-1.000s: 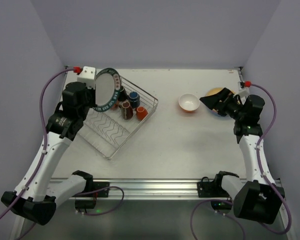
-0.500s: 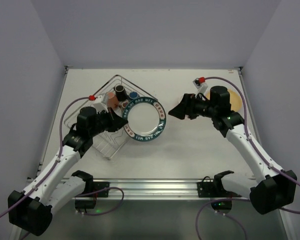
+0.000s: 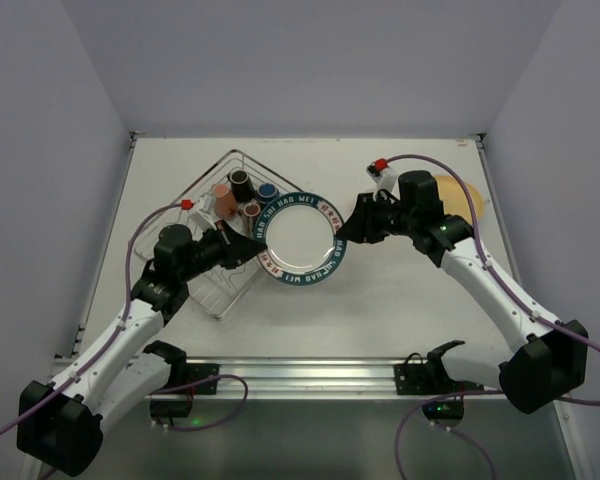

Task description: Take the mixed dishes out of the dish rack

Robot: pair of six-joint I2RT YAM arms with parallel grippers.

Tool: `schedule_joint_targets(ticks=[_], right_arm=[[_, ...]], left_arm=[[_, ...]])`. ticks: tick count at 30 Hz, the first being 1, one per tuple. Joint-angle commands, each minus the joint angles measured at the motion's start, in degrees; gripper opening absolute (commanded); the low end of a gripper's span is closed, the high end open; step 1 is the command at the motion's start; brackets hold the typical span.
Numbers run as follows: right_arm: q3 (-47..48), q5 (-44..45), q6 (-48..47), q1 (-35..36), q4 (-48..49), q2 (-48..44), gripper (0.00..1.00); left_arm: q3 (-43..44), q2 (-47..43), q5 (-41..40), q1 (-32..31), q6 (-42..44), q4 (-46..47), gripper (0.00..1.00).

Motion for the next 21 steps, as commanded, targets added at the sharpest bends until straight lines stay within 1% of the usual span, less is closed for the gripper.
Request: schedule_joint_targets(ticks=[1,3,5,8,10,12,13,15,16,17,18,19,20,21], right_arm=[[1.1,-3.3,-1.1,0.4,1.5,-1.6,0.28],[-0.5,-6.5,-0.6,0.4,4.3,-2.0,0.28],[-0.4,-8.0,-0.4,0.4,4.4,-1.7,0.28],[-1.1,-10.2,0.9,0.4,5.8,-1.8,0.29],[-1.2,-9.9,1.8,0.3,6.7,-2.3,0.28],[-1.1,-8.7,2.4,0.3,6.6,-3.0,0.07],[-1.1,-7.6,2.8,0.3,6.6,-3.6,0.00],[-1.5,-4.0,4.0,0.2,6.6,-5.5,0.00],[-1.8,-2.7,4.6,0.1,6.5,-6.3,0.00],[-2.1,-0.3,5.2,-0.4,6.6,-8.0,0.00],[-2.4,0.8,6.5,-0.9,6.6,-8.8,0.00],[-3.2,1.7,7.5,-1.7,6.6,-9.6,0.00],[-3.8,2.1,8.5,-3.8,6.7,-10.5,0.00],[-4.4,2.7,10.8,-5.3,6.9,-11.9,0.00]], left_arm=[[-0.4,-1.1,3.3,-0.2,-4.3,8.3,0.00],[-1.1,-1.0,4.3,-0.2,-5.6,10.2,0.00],[-1.5,-1.0,5.6,-0.2,-6.8,11.9,0.00],[-1.5,-1.8,5.7,-0.2,-6.8,12.2,0.00],[-1.1,-1.9,5.4,-0.2,-6.3,11.6,0.00],[-0.4,-2.2,4.7,-0.2,-5.2,11.0,0.00],[0.0,-2.3,3.3,-0.2,-4.4,10.3,0.00],[0.9,-2.8,1.8,-0.2,-2.3,8.3,0.00],[1.8,-3.1,0.0,-0.2,-1.4,7.1,0.08],[2.6,-3.2,-1.3,-0.1,0.3,5.8,0.25],[3.4,-3.5,-2.7,-0.2,1.0,4.5,0.54],[4.7,-3.6,-5.4,-0.2,1.6,3.3,0.65],[5.3,-3.8,-6.3,-0.2,2.7,2.7,0.77],[6.1,-4.2,-7.6,-0.2,3.6,1.7,1.00]])
